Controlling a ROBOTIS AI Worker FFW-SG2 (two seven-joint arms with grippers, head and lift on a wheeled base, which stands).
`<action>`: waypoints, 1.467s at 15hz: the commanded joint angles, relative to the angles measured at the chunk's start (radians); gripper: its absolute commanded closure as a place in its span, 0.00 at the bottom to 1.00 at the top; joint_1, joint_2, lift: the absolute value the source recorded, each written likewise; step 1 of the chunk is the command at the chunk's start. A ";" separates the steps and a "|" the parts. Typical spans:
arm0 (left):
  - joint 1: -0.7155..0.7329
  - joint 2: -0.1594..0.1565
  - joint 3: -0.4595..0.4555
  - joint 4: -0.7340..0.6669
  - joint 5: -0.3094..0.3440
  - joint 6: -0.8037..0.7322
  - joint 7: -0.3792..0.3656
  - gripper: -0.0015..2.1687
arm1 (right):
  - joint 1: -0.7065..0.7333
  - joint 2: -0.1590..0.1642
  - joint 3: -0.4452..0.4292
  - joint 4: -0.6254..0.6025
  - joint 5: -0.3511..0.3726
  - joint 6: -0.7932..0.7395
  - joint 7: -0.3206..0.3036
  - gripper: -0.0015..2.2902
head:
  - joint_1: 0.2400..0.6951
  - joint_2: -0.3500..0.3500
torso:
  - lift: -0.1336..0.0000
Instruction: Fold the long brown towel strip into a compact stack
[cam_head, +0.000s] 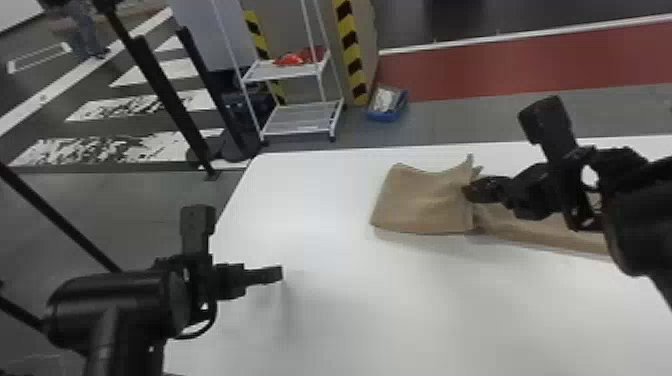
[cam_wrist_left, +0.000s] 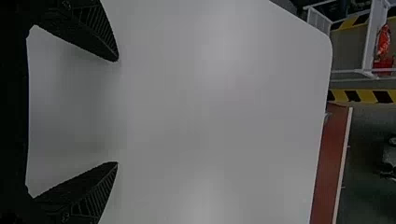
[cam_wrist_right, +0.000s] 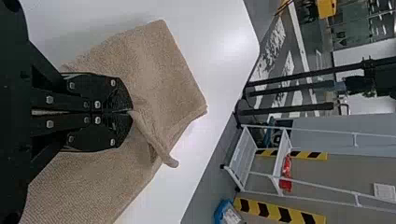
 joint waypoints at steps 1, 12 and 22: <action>-0.001 0.001 0.001 0.002 0.001 0.000 0.000 0.04 | 0.008 0.001 -0.030 0.005 0.004 -0.022 0.000 0.54 | 1.00 1.00 | 0.08; -0.001 -0.002 0.012 -0.031 0.012 0.012 -0.008 0.04 | 0.099 0.001 -0.183 -0.242 -0.090 0.163 0.018 0.54 | 1.00 1.00 | 0.08; 0.027 -0.030 0.021 -0.112 0.043 0.012 -0.011 0.04 | 0.132 0.001 -0.384 -0.375 -0.168 0.267 0.027 0.54 | 1.00 0.96 | 0.08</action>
